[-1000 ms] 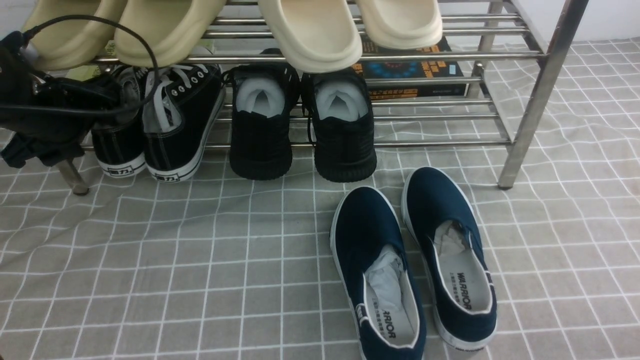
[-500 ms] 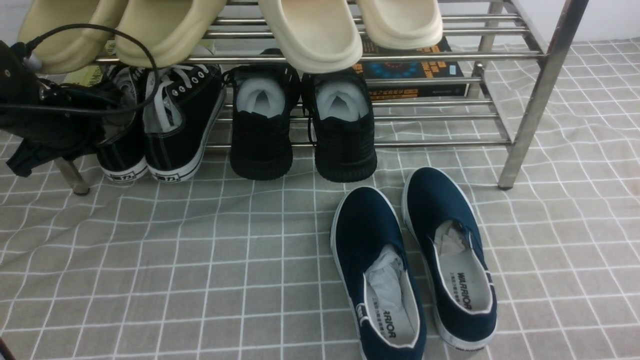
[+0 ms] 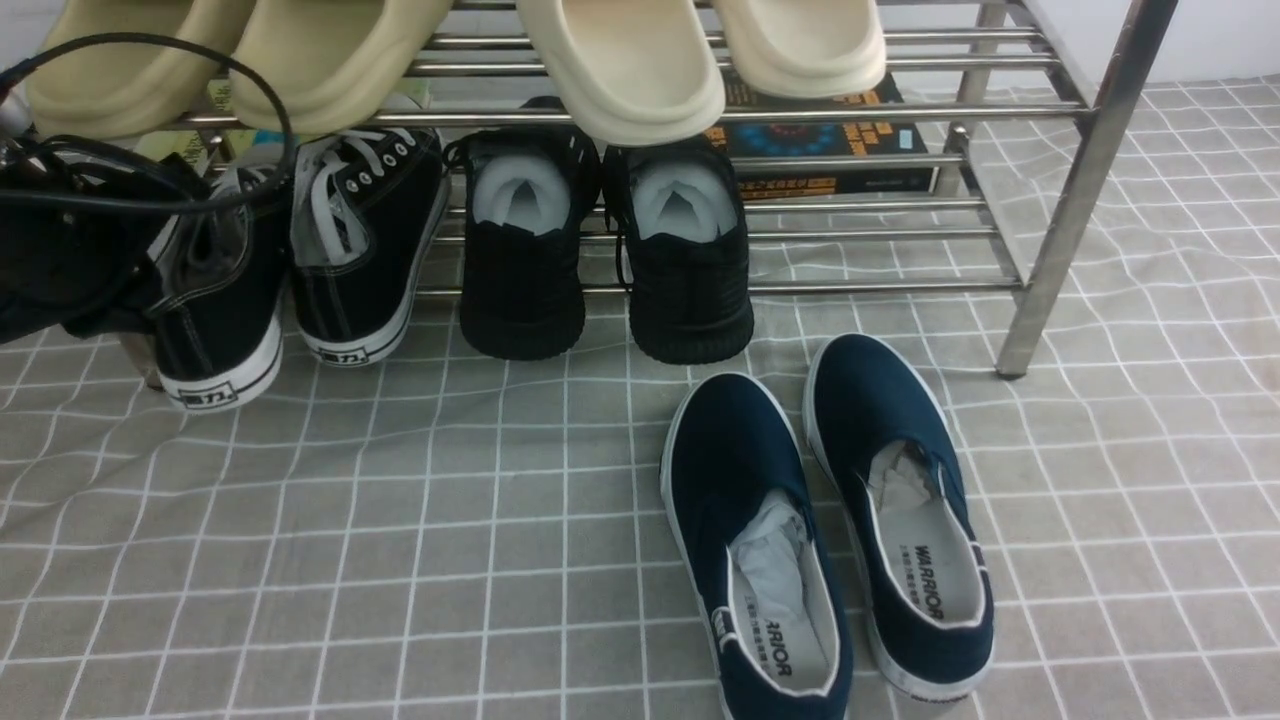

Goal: Take the shoes off the shelf with your hand from the grey coffee tablecloth.
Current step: 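Set the held shoe down on the floor in front of the rack with the left gripper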

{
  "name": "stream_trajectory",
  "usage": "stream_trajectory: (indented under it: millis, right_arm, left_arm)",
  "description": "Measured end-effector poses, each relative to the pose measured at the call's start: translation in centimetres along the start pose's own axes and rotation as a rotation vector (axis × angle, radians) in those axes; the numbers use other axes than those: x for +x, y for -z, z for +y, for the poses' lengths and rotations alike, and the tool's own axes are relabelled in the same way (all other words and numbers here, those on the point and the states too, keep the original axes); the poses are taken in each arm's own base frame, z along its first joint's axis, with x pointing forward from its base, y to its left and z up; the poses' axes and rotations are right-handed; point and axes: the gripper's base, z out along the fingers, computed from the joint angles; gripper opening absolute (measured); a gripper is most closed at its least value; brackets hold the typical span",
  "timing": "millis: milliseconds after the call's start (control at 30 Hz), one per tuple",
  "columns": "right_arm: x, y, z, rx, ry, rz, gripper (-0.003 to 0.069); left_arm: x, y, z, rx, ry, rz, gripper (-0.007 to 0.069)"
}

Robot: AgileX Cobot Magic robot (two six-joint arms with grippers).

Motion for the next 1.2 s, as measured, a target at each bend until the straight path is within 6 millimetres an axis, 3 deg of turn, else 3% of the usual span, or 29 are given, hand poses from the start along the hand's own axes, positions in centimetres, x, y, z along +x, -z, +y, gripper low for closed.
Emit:
stream_trajectory:
  millis: [67, 267, 467, 567, 667, 900, 1067, 1167, 1200]
  right_arm:
    - [0.0, 0.0, 0.0, 0.0, 0.0, 0.0, 0.0239]
    - [0.0, 0.0, 0.0, 0.0, 0.0, 0.0, 0.0239]
    - [0.0, 0.0, 0.0, 0.0, 0.0, 0.0, 0.0239]
    - [0.0, 0.0, 0.0, 0.0, 0.0, 0.0, 0.0239]
    - [0.0, 0.0, 0.0, 0.0, 0.0, 0.0, 0.0239]
    - [0.0, 0.0, 0.0, 0.0, 0.0, 0.0, 0.0239]
    - [0.0, 0.0, 0.0, 0.0, 0.0, 0.0, 0.0239]
    - [0.0, 0.0, 0.0, 0.0, 0.0, 0.0, 0.0239]
    - [0.0, 0.0, 0.0, 0.0, 0.0, 0.0, 0.0239]
  left_arm:
    - [0.1, 0.7, 0.1, -0.009, -0.009, -0.001, 0.0021]
    - [0.5, 5.7, 1.8, -0.138, -0.107, -0.052, 0.0022]
    - [2.9, 9.2, 4.3, -0.203, -0.102, -0.078, 0.0022]
    - [4.5, 9.1, 5.4, -0.203, -0.072, -0.069, 0.0022]
    - [7.3, 6.9, 7.4, -0.211, -0.064, -0.032, 0.0022]
    - [11.3, 2.8, 9.9, -0.212, -0.059, 0.055, 0.0043]
    - [12.0, 2.3, 10.4, -0.225, -0.077, 0.078, 0.0168]
    - [11.8, 2.8, 10.2, -0.242, -0.106, 0.098, 0.0298]
    - [11.7, 2.8, 10.2, -0.241, -0.105, 0.097, 0.0298]
